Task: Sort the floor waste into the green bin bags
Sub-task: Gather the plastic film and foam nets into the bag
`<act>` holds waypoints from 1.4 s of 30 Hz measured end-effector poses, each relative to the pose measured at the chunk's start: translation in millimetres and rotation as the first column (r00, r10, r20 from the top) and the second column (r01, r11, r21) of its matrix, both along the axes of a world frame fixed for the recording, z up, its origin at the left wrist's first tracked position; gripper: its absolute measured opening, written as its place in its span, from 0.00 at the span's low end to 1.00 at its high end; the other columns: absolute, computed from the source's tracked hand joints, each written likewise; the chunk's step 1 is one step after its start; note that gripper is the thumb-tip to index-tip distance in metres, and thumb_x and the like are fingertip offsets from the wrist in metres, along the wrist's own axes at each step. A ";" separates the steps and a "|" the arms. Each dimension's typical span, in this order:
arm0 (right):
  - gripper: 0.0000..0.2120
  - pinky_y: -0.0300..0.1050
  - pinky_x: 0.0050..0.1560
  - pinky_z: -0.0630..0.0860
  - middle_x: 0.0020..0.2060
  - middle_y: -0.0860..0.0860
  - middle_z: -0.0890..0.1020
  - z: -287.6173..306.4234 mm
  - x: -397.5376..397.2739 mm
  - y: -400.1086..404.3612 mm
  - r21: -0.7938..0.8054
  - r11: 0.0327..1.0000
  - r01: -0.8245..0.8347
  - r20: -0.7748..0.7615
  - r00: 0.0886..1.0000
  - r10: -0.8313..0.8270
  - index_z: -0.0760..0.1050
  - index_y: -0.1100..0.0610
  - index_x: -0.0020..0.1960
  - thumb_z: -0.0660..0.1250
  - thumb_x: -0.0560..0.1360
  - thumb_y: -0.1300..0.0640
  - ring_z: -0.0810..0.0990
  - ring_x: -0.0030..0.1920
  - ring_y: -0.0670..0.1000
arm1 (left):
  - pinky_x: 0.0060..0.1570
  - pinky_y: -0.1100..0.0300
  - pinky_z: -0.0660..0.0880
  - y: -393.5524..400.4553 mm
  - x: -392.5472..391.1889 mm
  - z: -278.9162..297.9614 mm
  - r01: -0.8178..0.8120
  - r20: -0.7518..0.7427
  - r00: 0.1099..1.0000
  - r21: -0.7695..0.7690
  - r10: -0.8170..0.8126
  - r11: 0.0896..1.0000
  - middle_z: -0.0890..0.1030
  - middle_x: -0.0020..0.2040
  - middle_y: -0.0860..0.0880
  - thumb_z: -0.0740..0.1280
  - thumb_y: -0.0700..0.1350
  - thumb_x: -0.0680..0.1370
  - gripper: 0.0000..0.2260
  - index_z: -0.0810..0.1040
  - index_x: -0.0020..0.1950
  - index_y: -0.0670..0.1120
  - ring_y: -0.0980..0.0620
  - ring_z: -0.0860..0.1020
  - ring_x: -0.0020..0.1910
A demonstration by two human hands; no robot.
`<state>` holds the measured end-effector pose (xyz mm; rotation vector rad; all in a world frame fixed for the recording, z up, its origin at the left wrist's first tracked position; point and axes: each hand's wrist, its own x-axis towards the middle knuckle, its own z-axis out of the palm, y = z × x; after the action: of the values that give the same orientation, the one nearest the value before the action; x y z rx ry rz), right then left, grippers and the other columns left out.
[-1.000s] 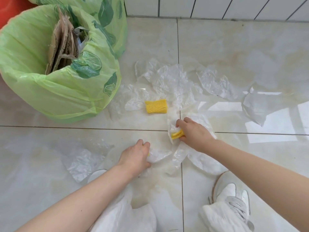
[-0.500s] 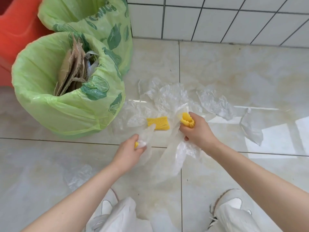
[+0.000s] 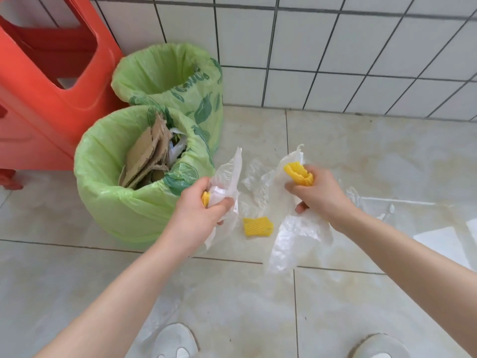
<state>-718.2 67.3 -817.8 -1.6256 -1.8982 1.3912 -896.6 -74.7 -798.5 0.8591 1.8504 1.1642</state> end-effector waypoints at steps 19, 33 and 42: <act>0.08 0.34 0.23 0.67 0.27 0.50 0.70 124.6 -173.5 131.9 0.116 0.990 -0.083 -0.303 0.946 0.115 0.67 0.56 0.37 0.65 0.71 0.62 0.72 0.22 0.45 | 0.35 0.61 0.73 128.8 -144.8 85.9 -0.264 -0.126 0.953 0.111 0.277 0.958 0.81 0.40 0.51 0.69 0.44 0.75 0.07 0.78 0.52 0.49 0.56 0.80 0.34; 0.04 0.41 0.28 0.64 0.32 0.51 0.73 115.6 -313.2 191.6 0.109 0.984 0.138 -0.375 0.923 -0.088 0.70 0.58 0.45 0.61 0.71 0.63 0.71 0.32 0.53 | 0.45 0.50 0.79 183.7 -252.1 65.0 -0.446 0.244 0.866 -0.016 0.436 0.895 0.82 0.50 0.42 0.74 0.48 0.72 0.22 0.72 0.60 0.40 0.44 0.83 0.46; 0.14 0.44 0.44 0.69 0.52 0.59 0.77 69.1 -346.6 160.0 0.327 0.944 -0.047 -0.236 0.963 0.130 0.70 0.64 0.59 0.61 0.73 0.64 0.76 0.51 0.60 | 0.53 0.45 0.79 201.2 -252.3 47.6 -0.452 0.318 0.839 -0.046 0.442 0.891 0.82 0.51 0.43 0.59 0.59 0.79 0.23 0.70 0.65 0.44 0.43 0.82 0.48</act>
<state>-1064.9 227.3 -748.8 -1.1629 -1.9410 1.1817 -1149.0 126.4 -750.8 0.2197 1.8058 1.5200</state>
